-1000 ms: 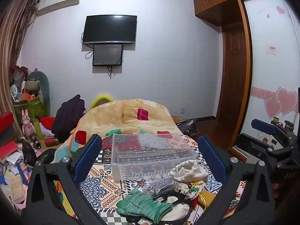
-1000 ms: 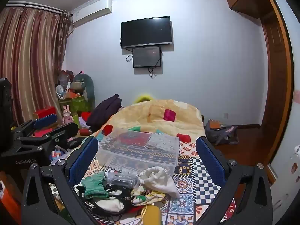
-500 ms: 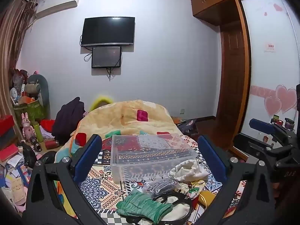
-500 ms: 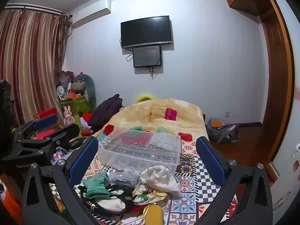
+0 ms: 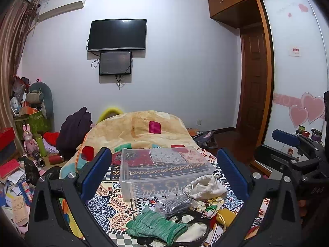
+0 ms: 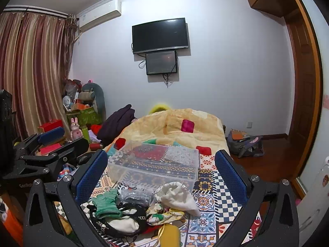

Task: Organize soft objects

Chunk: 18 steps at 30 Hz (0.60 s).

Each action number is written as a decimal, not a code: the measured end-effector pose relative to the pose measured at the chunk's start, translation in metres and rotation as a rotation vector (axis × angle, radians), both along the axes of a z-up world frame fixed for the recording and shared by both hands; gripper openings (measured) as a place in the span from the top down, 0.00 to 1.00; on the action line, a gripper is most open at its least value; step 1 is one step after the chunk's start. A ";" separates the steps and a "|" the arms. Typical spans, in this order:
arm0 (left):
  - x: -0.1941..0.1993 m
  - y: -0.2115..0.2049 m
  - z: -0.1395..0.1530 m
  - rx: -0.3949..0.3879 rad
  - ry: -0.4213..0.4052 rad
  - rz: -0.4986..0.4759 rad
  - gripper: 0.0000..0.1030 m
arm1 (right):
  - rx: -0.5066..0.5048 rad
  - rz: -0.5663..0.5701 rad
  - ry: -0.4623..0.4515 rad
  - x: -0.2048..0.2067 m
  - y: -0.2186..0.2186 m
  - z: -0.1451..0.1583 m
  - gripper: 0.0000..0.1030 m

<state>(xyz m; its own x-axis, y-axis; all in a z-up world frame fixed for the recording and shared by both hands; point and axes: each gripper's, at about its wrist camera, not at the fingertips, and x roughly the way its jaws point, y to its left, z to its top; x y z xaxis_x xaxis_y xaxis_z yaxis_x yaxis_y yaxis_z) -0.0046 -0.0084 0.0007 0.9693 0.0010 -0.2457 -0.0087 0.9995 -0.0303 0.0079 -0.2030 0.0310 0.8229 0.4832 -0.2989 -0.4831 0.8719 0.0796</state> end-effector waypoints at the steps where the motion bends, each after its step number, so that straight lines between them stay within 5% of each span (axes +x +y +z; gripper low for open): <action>1: 0.000 -0.001 0.000 0.001 0.000 0.000 0.00 | 0.000 0.000 0.000 0.000 -0.001 0.001 0.00; 18: 0.000 0.001 -0.001 0.000 -0.002 0.002 0.00 | 0.009 0.001 0.001 -0.002 -0.003 0.007 0.00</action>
